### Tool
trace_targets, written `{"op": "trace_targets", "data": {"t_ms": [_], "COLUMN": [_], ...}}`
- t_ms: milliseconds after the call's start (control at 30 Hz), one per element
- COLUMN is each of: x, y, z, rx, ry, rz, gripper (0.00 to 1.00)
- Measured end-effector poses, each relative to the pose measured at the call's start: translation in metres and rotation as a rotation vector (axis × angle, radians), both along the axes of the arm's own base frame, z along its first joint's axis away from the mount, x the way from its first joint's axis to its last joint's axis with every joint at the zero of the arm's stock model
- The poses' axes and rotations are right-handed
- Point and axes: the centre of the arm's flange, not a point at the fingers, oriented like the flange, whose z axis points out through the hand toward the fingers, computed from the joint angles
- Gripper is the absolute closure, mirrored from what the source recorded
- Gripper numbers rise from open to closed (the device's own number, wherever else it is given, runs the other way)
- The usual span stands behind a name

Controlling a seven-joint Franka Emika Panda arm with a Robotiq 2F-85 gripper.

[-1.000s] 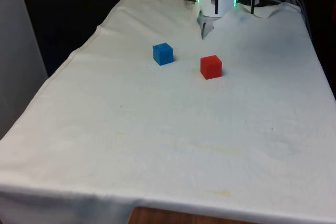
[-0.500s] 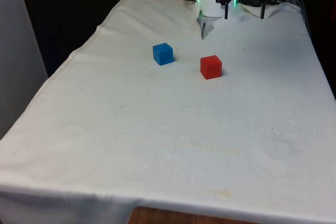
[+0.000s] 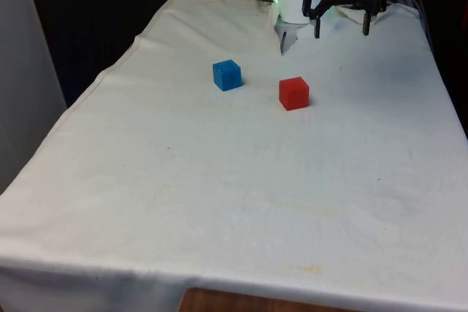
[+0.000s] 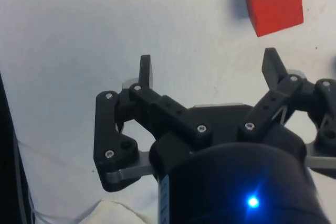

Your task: Stack the two cubes.

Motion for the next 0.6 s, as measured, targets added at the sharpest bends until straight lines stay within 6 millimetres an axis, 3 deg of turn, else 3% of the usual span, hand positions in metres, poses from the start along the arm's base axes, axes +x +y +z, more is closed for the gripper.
{"op": "trace_targets", "data": {"t_ms": [600], "x": [0.001], "y": [0.0], "z": [-0.022], "rx": [0.002], "ry": [-0.006], "rz": [0.115], "gripper": [0.0]}}
